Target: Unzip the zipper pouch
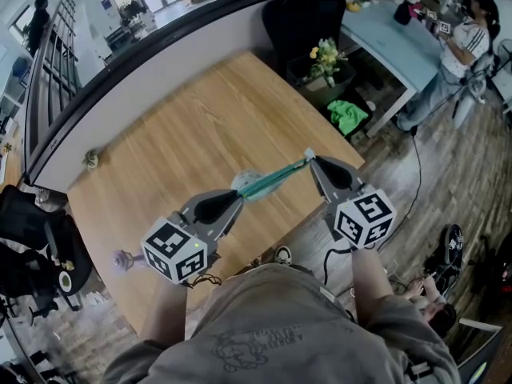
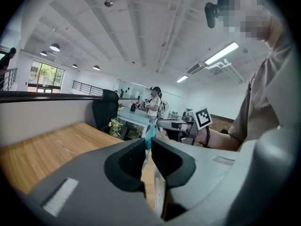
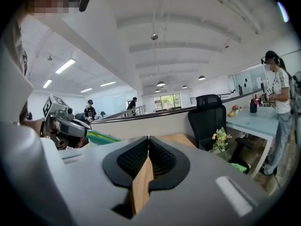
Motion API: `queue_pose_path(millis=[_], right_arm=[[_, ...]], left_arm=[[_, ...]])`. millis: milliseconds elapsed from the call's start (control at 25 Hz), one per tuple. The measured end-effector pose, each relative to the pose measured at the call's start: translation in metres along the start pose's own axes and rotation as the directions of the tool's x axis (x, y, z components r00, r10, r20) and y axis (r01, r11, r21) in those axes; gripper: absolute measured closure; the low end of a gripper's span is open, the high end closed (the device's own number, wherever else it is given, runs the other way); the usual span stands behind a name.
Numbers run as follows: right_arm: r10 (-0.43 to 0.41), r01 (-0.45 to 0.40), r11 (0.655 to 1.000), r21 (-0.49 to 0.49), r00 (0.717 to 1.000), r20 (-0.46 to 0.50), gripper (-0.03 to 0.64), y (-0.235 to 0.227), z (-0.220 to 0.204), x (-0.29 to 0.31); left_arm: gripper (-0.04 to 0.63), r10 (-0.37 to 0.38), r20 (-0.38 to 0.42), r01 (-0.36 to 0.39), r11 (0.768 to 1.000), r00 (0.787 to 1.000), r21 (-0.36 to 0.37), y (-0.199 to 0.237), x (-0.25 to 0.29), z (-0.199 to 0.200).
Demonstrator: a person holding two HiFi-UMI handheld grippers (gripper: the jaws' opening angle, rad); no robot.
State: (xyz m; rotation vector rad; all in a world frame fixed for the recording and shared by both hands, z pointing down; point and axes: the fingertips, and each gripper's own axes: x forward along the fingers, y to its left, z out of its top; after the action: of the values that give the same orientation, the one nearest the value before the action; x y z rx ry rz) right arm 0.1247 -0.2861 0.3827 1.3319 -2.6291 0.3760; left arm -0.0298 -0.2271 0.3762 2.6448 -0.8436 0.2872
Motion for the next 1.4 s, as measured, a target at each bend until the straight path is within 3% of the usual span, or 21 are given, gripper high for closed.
queue_pose_path(millis=[240, 520, 800, 1000, 1080, 1400], right_arm=[[0.04, -0.04, 0.999, 0.036, 0.999, -0.003, 0.599, 0.013, 0.008, 0.001], [0.117, -0.119, 0.993, 0.008, 0.986, 0.116, 0.598, 0.044, 0.065, -0.008], [0.138, -0.109, 0.985, -0.136, 0.964, 0.227, 0.6, 0.075, 0.124, -0.027], [0.114, -0.064, 0.983, -0.173, 0.947, 0.3, 0.6, 0.081, 0.147, -0.042], [0.102, -0.046, 0.983, -0.18, 0.943, 0.316, 0.6, 0.083, 0.151, -0.044], [0.1, -0.062, 0.988, -0.138, 0.953, 0.284, 0.606, 0.088, 0.117, -0.036]], left_arm=[[0.555, 0.047, 0.035, -0.047, 0.999, 0.998, -0.003, 0.008, -0.011, 0.008], [0.555, 0.183, 0.093, -0.188, 0.981, 0.979, 0.042, 0.036, -0.036, 0.032], [0.555, 0.343, 0.269, -0.376, 0.923, 0.9, 0.081, 0.056, -0.085, 0.097], [0.554, 0.424, 0.342, -0.504, 0.843, 0.839, 0.191, 0.048, -0.109, 0.128], [0.554, 0.438, 0.36, -0.529, 0.821, 0.824, 0.213, 0.044, -0.115, 0.132], [0.554, 0.441, 0.36, -0.521, 0.838, 0.822, 0.163, 0.042, -0.116, 0.102]])
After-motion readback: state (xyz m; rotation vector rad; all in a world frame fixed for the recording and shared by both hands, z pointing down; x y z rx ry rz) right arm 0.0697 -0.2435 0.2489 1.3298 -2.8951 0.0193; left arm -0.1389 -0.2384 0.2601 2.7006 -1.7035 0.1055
